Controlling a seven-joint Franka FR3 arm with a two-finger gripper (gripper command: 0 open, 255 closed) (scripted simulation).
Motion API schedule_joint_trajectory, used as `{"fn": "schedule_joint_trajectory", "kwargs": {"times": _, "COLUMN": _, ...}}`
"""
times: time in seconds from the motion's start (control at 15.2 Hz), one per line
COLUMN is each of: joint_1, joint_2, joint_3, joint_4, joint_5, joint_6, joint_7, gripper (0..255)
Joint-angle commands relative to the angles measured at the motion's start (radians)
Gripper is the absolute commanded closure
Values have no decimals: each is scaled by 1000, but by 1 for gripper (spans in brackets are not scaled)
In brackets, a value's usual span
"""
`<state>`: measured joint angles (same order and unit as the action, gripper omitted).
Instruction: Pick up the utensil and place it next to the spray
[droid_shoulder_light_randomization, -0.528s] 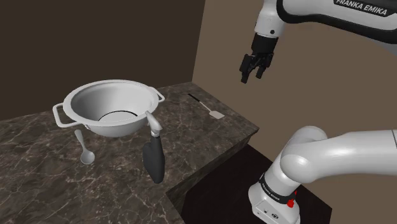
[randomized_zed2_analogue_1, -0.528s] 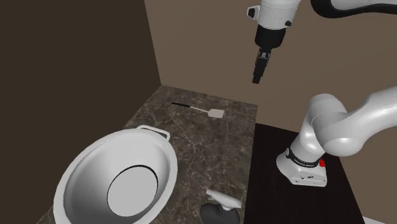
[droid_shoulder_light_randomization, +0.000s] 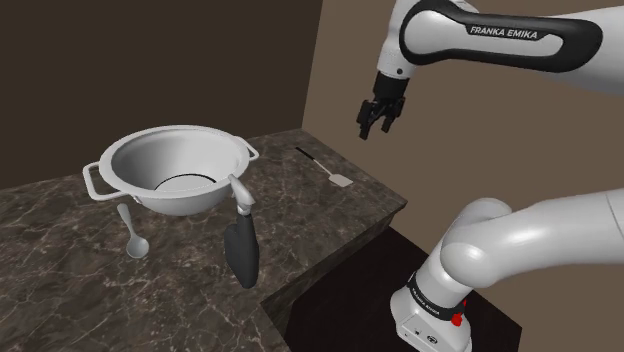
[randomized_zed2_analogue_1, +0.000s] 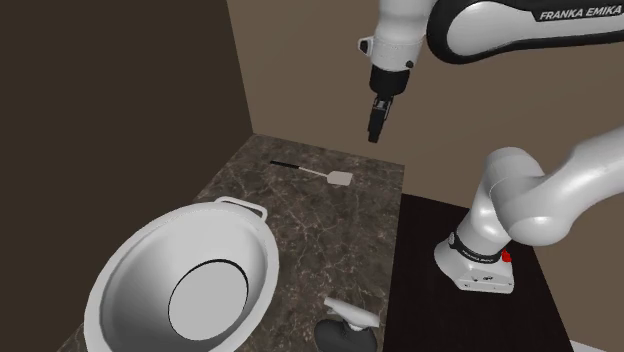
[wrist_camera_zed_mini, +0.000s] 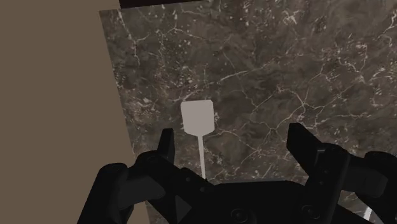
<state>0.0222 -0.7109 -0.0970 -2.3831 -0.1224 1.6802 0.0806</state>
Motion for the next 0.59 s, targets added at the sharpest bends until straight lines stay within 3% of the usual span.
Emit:
{"fn": "schedule_joint_trajectory", "kwargs": {"times": 0.0, "joint_1": 1, "joint_2": 49, "joint_3": -18, "joint_4": -17, "joint_5": -3, "joint_6": 76, "joint_7": -13, "gripper": 0}}
{"fn": "schedule_joint_trajectory", "kwargs": {"times": 0.53, "joint_1": 11, "joint_2": 300, "joint_3": -89, "joint_4": -11, "joint_5": 9, "joint_6": 347, "joint_7": -74, "gripper": 0}}
